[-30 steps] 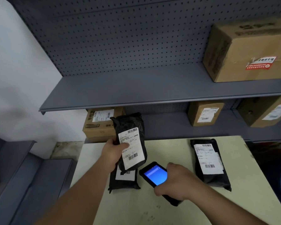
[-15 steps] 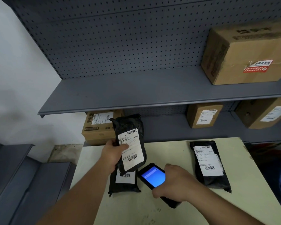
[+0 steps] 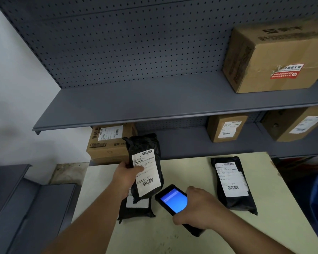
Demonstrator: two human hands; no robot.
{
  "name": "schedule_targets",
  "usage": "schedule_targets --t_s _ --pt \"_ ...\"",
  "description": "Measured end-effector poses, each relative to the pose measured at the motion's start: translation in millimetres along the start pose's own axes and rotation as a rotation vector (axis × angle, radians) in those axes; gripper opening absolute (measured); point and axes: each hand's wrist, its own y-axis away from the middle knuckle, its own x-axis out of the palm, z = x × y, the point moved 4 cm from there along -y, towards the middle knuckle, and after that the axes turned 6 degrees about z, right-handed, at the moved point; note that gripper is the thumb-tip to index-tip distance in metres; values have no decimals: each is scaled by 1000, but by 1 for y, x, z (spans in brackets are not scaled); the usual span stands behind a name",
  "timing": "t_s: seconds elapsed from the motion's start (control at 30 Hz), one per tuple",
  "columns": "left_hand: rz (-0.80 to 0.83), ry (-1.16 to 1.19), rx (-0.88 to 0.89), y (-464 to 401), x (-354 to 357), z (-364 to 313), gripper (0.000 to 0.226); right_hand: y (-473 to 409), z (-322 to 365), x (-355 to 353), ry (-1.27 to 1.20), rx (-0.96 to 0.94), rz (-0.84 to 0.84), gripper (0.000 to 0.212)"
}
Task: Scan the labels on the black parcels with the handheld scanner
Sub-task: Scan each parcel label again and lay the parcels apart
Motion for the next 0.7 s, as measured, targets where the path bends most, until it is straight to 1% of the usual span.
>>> schedule_targets --t_s 0.23,0.4,0.5,0.6,0.63,0.7 --pt "34 -63 -63 -13 33 16 41 -3 -31 -10 -51 56 -12 51" --pt "93 -84 -105 -19 72 30 25 -6 -61 -19 -115 99 -16 50" --pt "110 -116 -122 -27 95 43 40 -7 -82 -25 -152 129 -22 51" --pt "118 -103 -139 -29 117 53 41 -7 -100 -30 -173 156 -37 47" --pt "124 -111 -146 -30 124 56 41 -7 -107 -33 -177 166 -43 46" --pt "152 -129 -163 -33 140 61 27 -9 -120 -37 -195 191 -51 47"
